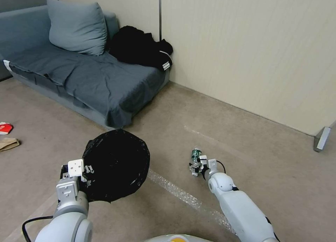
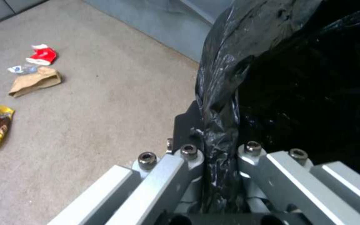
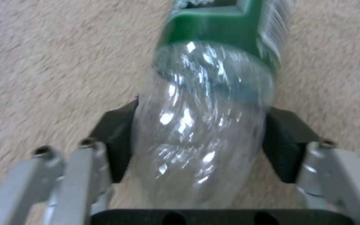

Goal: Pick up the trash bin, then pick up the garbage from the floor and place it into the trash bin.

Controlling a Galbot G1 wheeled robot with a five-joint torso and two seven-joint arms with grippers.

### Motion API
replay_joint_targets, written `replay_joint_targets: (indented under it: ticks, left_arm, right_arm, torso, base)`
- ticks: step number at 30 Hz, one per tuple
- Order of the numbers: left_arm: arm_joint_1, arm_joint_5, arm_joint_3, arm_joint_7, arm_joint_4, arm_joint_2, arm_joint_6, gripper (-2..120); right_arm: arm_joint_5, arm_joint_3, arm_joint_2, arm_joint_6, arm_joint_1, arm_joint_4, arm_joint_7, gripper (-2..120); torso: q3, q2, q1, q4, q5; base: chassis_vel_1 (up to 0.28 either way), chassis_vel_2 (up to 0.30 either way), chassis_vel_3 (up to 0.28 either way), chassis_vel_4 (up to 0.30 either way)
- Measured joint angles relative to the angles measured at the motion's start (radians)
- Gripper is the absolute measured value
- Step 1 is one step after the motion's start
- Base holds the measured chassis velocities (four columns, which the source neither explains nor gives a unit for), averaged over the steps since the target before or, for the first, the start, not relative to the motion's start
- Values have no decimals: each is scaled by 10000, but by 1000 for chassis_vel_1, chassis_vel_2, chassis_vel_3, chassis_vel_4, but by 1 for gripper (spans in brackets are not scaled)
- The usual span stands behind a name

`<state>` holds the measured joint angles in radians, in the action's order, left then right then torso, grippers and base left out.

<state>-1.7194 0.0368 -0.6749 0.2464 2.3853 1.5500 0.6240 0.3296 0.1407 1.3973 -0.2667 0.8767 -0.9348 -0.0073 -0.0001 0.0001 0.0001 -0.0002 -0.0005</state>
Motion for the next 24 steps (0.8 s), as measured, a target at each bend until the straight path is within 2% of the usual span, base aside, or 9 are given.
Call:
replay_joint_targets:
  ticks: [4, 14, 18, 20, 22, 24]
  left_arm:
    - [-33, -13, 1, -1, 27, 1, -5, 1]
    - [-22, -41, 61, -23, 23, -4, -11, 1]
    - [8, -37, 53, -36, -51, -49, -16, 1]
    - [69, -31, 69, -55, -131, -69, -16, 1]
    - [80, -30, 82, -58, -147, -73, -16, 1]
    - [100, -27, 131, -92, -229, -98, -16, 1]
  right_arm:
    - [-228, 125, 81, 231, -118, 350, -70, 44]
    - [-255, 167, -32, 324, 9, 26, -7, 26]
    - [-199, 92, -199, 450, 248, -706, 128, 25]
    - [63, 1, -377, 528, 549, -1790, 243, 25]
    - [186, -19, -423, 529, 621, -2086, 281, 25]
    - [751, -139, -640, 530, 1008, -3642, 382, 25]
  torso:
    - [-1, 0, -1, 1, 2]
    - [1, -1, -1, 3, 9]
    - [2, 0, -1, 1, 6]
    - [2, -1, -1, 2, 6]
    - [2, -1, -1, 2, 7]
    - [2, -1, -1, 2, 5]
  base:
    - [0, 0, 0, 0]
    - [0, 0, 0, 0]
    - [0, 0, 0, 0]
    - [0, 0, 0, 0]
    - [0, 0, 0, 0]
    - [0, 0, 0, 0]
